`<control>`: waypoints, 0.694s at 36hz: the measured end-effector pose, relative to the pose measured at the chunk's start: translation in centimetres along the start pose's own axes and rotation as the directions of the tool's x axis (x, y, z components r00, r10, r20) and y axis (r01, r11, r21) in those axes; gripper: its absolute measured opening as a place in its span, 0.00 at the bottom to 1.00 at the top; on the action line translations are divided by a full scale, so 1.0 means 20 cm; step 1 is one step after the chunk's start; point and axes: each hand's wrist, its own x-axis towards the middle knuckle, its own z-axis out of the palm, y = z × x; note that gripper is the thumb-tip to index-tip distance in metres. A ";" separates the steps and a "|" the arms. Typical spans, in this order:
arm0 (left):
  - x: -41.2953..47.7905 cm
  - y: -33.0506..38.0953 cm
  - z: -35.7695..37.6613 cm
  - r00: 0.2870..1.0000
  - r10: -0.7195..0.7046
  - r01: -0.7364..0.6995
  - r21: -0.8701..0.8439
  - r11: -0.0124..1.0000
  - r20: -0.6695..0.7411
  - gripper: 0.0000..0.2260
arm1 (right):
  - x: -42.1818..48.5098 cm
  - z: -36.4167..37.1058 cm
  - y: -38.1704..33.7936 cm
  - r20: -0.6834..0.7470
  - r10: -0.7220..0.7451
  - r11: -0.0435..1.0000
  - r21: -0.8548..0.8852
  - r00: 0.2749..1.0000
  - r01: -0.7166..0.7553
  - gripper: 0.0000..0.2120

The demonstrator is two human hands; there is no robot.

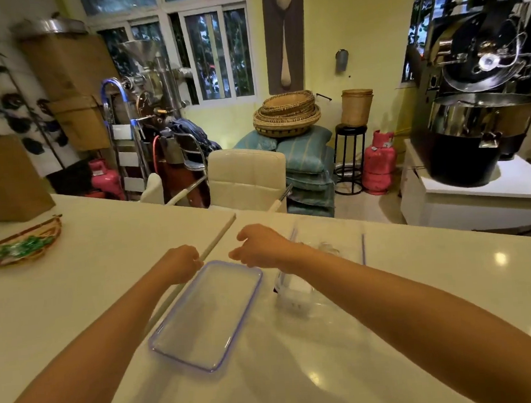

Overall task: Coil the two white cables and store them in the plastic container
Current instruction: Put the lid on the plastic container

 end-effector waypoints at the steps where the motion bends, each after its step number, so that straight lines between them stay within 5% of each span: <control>1: -0.01 -0.04 0.02 1.000 -0.018 0.018 0.025 1.000 0.013 0.16 | 0.00 0.04 0.00 0.039 0.041 0.999 0.006 0.998 -0.041 0.19; 4: -0.03 -0.15 0.08 0.997 -0.071 0.068 0.069 0.995 0.040 0.16 | 0.01 0.16 0.02 0.165 0.153 0.988 -0.004 0.974 -0.155 0.04; 14: -0.05 -0.26 0.24 0.986 -0.132 0.124 0.080 0.989 0.100 0.15 | 0.02 0.34 0.22 0.135 0.246 0.968 -0.083 0.960 -0.236 0.16; 25: -0.06 -0.25 0.30 0.999 -0.015 0.006 0.271 0.963 0.033 0.16 | 0.01 0.44 0.26 0.071 0.301 0.947 0.092 0.951 -0.306 0.16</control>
